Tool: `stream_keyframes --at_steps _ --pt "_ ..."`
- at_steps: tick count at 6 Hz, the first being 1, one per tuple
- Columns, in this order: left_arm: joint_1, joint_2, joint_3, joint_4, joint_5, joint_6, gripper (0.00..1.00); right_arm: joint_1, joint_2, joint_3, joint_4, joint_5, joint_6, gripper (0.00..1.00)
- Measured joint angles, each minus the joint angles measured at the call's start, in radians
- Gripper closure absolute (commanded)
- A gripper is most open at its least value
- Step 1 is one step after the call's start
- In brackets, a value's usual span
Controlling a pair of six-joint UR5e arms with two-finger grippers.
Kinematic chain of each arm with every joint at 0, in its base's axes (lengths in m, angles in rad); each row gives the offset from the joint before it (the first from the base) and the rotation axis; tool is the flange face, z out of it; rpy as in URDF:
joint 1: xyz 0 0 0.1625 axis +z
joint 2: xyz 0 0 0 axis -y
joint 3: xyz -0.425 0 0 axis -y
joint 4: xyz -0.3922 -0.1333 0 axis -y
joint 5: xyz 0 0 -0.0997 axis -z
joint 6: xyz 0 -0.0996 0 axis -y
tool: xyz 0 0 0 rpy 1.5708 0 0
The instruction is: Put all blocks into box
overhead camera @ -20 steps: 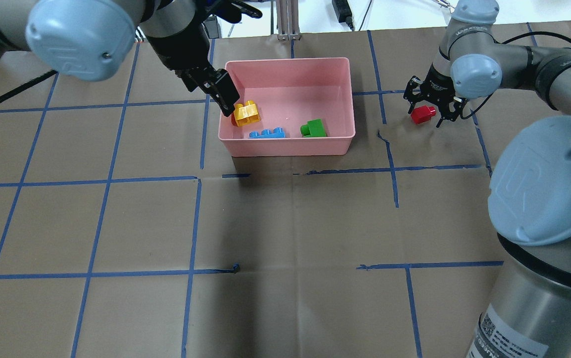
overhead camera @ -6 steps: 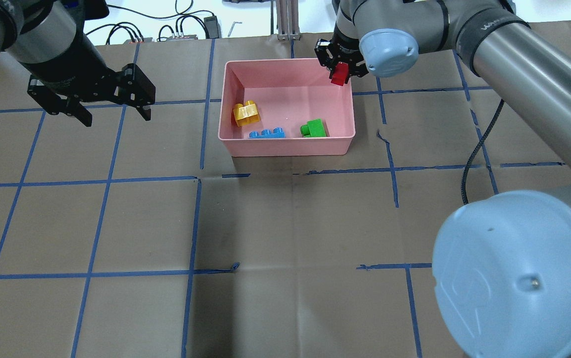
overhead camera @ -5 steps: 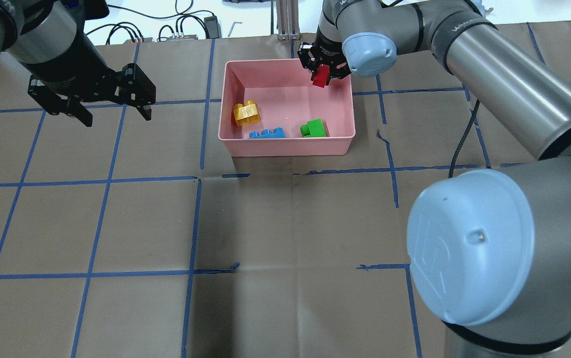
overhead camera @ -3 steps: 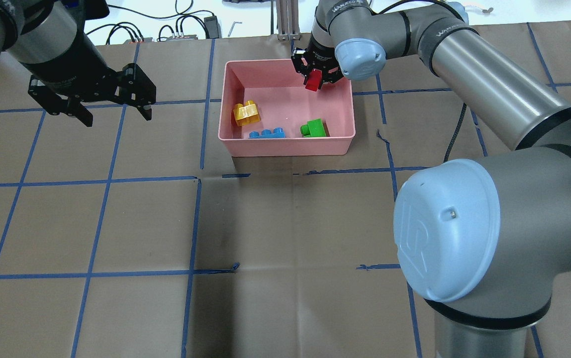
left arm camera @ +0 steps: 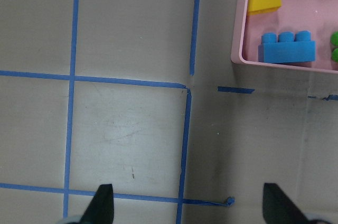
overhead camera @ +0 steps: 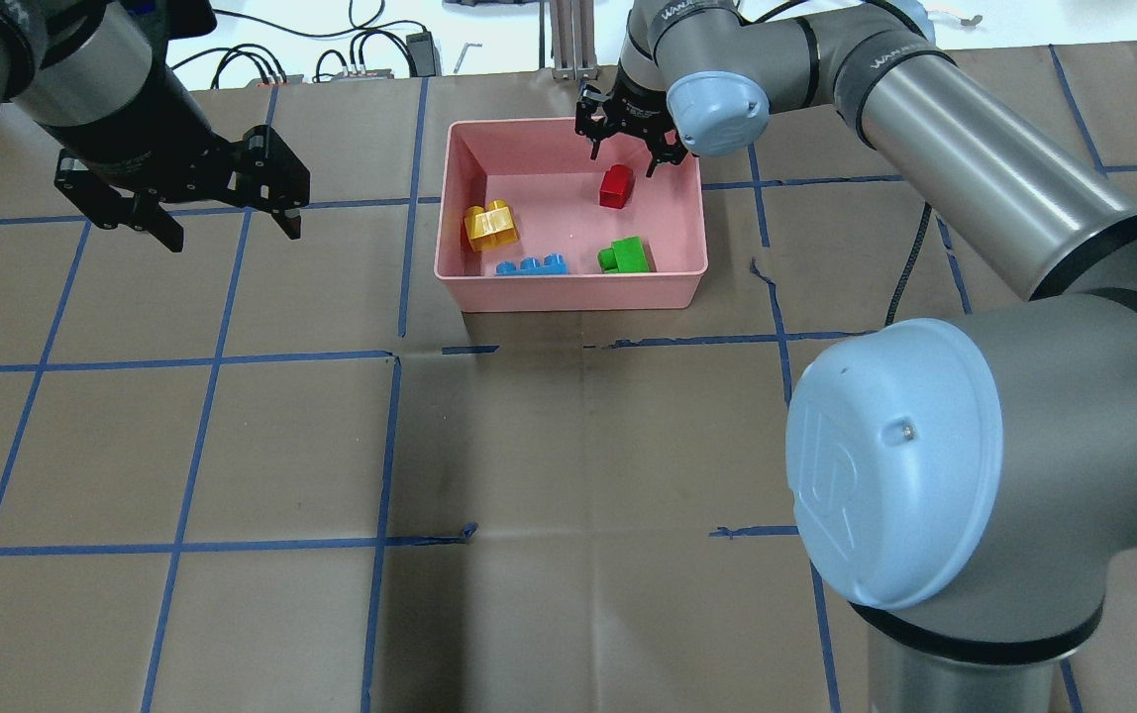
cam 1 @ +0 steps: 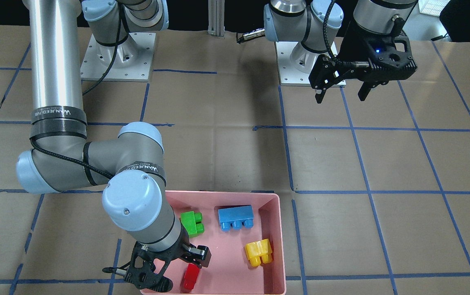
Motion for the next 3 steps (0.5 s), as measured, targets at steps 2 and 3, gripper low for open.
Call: stream_keyframes --at_steps 2,3 --pt "0.0 0.0 0.0 0.0 0.0 0.001 0.01 -0.016 -0.134 0.016 0.14 -0.013 -0.004 0.0" --pt "0.001 0.001 0.002 0.0 0.0 0.003 0.01 -0.027 -0.205 0.031 0.228 -0.03 -0.036 0.0"
